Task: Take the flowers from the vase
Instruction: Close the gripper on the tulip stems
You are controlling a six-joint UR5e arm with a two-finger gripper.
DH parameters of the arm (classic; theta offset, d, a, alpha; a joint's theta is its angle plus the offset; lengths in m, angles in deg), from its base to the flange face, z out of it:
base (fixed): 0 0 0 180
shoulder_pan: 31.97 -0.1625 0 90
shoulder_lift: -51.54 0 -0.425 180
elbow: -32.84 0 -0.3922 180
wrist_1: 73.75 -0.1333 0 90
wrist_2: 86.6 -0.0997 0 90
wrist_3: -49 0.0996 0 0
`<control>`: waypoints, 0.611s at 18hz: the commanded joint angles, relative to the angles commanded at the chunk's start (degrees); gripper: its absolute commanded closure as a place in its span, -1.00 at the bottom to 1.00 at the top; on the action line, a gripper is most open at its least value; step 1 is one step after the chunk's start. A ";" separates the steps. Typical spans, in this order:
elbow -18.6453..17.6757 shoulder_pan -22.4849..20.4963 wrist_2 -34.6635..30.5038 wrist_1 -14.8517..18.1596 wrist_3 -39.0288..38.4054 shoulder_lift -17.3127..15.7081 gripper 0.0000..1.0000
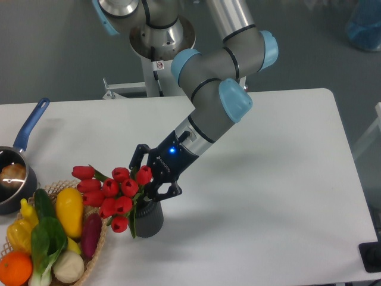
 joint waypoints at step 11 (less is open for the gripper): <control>0.00 -0.09 0.18 0.00 0.00 -0.26 0.21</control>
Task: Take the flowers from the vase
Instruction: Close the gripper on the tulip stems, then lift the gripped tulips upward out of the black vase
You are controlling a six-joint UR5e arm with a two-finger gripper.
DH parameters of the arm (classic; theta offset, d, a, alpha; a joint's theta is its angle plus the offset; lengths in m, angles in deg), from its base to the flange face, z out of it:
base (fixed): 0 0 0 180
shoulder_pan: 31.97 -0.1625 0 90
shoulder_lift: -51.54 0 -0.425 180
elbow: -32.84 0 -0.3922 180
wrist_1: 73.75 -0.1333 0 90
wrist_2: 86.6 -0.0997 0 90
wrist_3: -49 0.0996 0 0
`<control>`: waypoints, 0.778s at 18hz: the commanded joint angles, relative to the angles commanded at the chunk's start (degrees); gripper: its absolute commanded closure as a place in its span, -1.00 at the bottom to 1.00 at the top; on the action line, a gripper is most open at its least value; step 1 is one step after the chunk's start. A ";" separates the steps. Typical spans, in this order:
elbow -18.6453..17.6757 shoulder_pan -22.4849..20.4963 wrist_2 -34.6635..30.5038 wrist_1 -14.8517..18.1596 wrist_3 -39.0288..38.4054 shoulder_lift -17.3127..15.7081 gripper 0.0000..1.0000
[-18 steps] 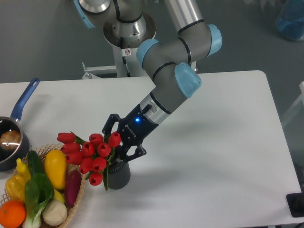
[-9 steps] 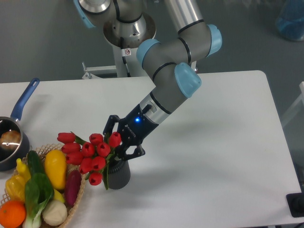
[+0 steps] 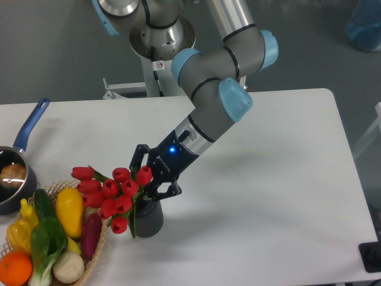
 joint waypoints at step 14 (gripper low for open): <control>-0.53 -0.35 2.20 -0.09 -0.09 -0.53 0.47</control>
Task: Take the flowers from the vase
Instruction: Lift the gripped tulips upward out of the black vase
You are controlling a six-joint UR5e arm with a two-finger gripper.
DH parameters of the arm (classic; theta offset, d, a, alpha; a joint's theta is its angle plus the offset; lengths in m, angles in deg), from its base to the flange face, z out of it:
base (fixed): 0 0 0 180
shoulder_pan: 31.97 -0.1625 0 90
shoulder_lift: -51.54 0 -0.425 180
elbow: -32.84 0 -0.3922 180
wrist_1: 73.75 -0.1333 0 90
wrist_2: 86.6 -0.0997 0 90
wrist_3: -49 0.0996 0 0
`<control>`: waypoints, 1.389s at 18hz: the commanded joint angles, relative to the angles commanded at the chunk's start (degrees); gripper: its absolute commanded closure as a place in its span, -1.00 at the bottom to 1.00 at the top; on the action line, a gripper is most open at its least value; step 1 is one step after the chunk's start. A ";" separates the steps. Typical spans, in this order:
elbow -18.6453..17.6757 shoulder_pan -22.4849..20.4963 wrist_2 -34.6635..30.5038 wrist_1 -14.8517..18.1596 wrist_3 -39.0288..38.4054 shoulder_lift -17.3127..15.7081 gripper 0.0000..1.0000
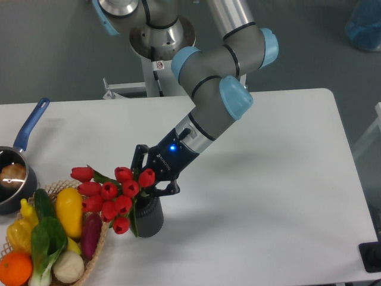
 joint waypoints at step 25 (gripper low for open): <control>-0.18 -3.16 8.79 0.09 -0.62 -3.16 0.47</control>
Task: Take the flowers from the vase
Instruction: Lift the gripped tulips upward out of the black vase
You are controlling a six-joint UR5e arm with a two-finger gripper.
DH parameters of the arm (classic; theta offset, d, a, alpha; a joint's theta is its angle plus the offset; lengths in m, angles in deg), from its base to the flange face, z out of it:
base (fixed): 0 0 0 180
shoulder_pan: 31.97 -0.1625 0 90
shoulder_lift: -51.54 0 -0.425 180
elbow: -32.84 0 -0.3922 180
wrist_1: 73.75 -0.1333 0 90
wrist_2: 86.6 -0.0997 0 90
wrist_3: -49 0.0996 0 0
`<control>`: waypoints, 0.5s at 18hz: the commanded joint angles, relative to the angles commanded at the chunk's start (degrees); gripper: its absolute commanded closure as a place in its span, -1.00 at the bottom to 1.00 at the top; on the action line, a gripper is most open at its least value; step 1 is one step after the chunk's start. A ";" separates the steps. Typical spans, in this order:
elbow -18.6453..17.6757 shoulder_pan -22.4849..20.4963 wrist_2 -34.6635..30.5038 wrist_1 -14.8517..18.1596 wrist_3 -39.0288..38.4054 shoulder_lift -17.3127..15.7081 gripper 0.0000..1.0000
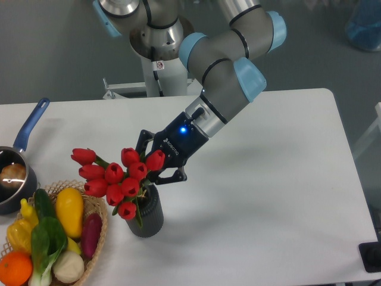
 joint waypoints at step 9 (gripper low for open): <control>-0.26 -0.53 2.02 0.09 -0.17 -1.05 0.47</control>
